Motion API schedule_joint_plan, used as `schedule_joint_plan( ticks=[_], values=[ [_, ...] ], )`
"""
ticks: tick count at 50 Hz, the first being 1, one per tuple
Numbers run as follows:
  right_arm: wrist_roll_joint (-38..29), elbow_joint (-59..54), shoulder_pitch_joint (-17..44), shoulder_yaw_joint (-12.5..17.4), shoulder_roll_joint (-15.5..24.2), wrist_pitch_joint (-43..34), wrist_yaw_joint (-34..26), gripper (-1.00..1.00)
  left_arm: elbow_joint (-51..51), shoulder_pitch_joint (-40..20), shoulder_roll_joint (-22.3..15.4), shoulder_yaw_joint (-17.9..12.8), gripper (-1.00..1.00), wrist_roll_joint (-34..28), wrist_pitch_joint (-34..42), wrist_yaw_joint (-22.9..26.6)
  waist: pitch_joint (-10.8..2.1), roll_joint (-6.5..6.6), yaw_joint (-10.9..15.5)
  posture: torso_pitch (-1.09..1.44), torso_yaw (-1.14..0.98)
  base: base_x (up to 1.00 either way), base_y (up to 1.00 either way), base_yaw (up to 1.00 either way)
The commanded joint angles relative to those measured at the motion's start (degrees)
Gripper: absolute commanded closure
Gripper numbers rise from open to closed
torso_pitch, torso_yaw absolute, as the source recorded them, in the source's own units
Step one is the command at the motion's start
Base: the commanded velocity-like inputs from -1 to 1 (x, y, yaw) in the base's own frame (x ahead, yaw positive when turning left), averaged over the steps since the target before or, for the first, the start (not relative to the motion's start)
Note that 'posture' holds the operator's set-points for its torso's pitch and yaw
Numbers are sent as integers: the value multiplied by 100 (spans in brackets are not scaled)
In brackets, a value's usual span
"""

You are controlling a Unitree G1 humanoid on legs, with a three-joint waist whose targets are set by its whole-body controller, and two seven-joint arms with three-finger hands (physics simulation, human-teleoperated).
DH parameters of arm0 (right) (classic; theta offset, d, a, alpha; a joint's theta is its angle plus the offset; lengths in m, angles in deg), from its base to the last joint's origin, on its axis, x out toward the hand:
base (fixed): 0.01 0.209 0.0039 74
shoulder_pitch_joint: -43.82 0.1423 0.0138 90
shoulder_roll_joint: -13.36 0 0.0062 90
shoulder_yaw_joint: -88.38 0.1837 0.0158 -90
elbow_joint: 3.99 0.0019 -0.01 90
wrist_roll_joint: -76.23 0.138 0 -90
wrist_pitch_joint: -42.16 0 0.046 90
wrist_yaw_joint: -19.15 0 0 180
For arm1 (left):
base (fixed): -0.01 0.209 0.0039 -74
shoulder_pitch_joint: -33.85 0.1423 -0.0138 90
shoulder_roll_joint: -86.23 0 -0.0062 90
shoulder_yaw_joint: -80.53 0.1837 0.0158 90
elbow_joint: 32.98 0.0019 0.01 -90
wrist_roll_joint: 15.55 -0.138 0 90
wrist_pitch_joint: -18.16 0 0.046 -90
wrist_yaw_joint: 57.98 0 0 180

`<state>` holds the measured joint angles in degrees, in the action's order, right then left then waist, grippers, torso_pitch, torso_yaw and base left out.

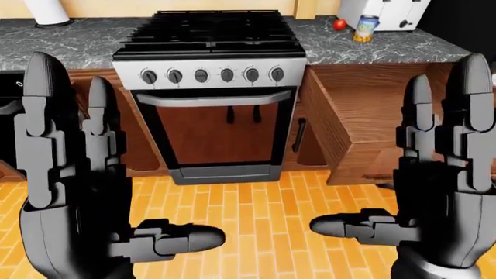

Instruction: Close the right drawer.

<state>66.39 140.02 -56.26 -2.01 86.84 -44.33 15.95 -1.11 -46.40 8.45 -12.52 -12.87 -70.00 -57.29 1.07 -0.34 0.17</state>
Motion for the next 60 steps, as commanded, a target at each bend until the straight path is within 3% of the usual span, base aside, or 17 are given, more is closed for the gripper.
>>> schedule_joint_plan(
  ticks=[1,6,24,25,26,28,31,34,41,43,45,48,50,54,57,59,60],
  values=[
    [-7,180,62,-13,3,11,23,-100,-187,-49,-10,-32,-100,55,-182,-41,-46,14,2,0,0,0,0,0],
    [-511,219,-93,-58,19,258,72,-100,-187,-10,69,-45,-100,66,-247,54,-30,18,12,0,0,0,0,0],
    [-438,79,-112,104,-38,475,189,-100,-187,30,-38,125,-100,25,-255,-61,-60,28,11,0,0,0,0,0],
    [-429,83,-121,88,-34,483,180,-100,-187,29,-57,133,-100,23,-251,-78,-143,54,5,0,0,6,0,0],
    [-410,97,-119,79,-38,465,180,-100,-187,22,-71,134,-100,37,-233,-95,12,62,-9,0,0,7,0,-7],
    [-390,97,-114,78,-35,448,184,-100,-187,17,-100,148,-100,36,-228,-120,115,75,-59,0,0,8,0,-32],
    [-370,44,-118,88,-28,498,192,-100,-187,7,-138,155,-100,59,-214,-157,170,13,-62,0,0,8,0,-46],
    [-369,46,-112,97,-28,490,193,-100,-187,7,-168,165,-100,71,-214,-186,161,-184,-101,0,0,8,0,-46],
    [-376,7,-139,84,-27,556,170,-100,-187,37,-133,170,-100,79,-228,-151,187,130,-80,0,0,8,0,-46],
    [-361,-44,-164,92,-23,625,175,-100,-187,54,-120,169,-100,84,-248,-138,236,289,-47,0,0,8,0,-46],
    [-346,-102,-193,109,-18,720,174,-100,-187,56,-117,158,-100,99,-253,-137,171,590,-22,0,0,7,0,-46],
    [-320,-184,-227,127,-26,842,173,-100,-187,64,-92,151,-100,105,-252,-112,265,512,-10,0,0,8,0,-46],
    [-328,-183,-222,122,-33,833,168,-100,-187,69,-79,143,-100,113,-257,-99,158,439,-15,0,0,8,0,-46],
    [-366,-81,-192,73,-39,695,157,-100,-187,75,-66,142,-100,119,-255,-89,157,228,16,0,0,8,0,-46],
    [-387,-15,-171,47,-33,608,150,-100,-187,65,-71,124,-100,134,-247,-93,128,-22,47,0,0,8,0,-46],
    [-400,24,-156,31,-29,553,148,-100,-187,63,-76,136,-100,128,-248,-101,8,-375,18,0,0,8,0,-46],
    [-404,37,-142,31,-23,526,143,-100,-187,57,-82,136,-100,131,-243,-107,102,-151,-67,0,0,7,0,-47]
  ],
)
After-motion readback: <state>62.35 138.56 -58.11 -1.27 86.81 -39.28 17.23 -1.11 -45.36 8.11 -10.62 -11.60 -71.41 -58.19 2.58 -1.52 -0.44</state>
